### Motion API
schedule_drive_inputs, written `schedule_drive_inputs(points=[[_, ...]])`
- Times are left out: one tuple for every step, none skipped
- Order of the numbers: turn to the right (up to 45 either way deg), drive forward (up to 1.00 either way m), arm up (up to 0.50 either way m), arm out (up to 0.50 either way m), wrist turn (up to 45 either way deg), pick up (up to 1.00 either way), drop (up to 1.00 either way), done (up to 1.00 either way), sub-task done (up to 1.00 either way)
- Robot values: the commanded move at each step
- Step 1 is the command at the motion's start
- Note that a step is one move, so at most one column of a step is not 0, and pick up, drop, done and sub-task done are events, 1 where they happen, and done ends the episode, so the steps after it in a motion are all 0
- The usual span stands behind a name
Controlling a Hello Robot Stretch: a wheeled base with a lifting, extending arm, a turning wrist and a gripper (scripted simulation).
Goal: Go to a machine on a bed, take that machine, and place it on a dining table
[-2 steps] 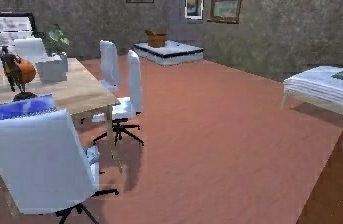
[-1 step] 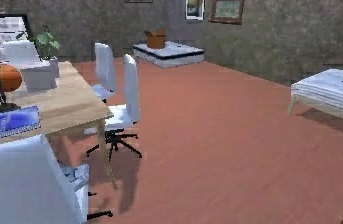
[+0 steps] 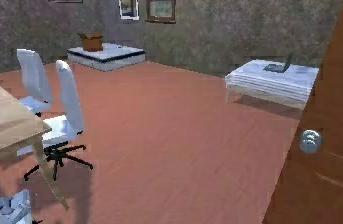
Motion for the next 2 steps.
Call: schedule_drive_inputs(points=[[0.0, 0.75, 0.00, 0.00, 0.0, 0.00, 0.00, 0.00, 0.00], [36.0, 0.00, 0.00, 0.00, 0.0, 0.00, 0.00, 0.00, 0.00]])
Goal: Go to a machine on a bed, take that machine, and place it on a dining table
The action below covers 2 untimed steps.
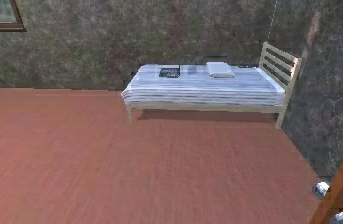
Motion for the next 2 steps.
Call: schedule_drive_inputs(points=[[3.0, 0.00, 0.00, 0.00, 0.0, 0.00, 0.00, 0.00, 0.00], [-45.0, 0.00, 0.00, 0.00, 0.0, 0.00, 0.00, 0.00, 0.00]])
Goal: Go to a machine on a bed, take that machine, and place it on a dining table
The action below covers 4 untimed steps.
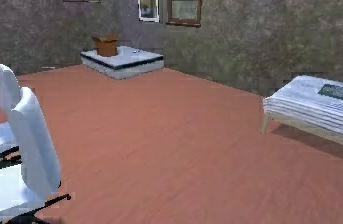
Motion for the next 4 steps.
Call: schedule_drive_inputs(points=[[-24.0, 0.00, 0.00, 0.00, 0.0, 0.00, 0.00, 0.00, 0.00], [0.0, 0.10, 0.00, 0.00, 0.0, 0.00, 0.00, 0.00, 0.00], [45.0, 0.00, 0.00, 0.00, 0.0, 0.00, 0.00, 0.00, 0.00], [12.0, 0.00, 0.00, 0.00, 0.0, 0.00, 0.00, 0.00, 0.00]])
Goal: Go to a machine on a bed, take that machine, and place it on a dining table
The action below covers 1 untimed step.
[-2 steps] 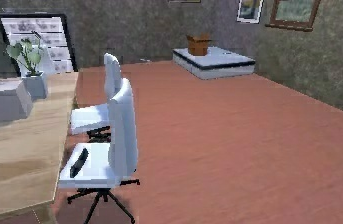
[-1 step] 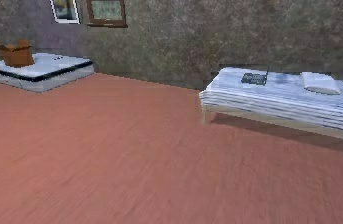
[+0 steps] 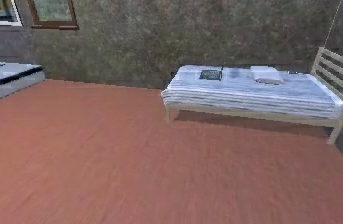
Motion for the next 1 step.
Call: schedule_drive_inputs(points=[[0.0, 0.85, 0.00, 0.00, 0.0, 0.00, 0.00, 0.00, 0.00]])
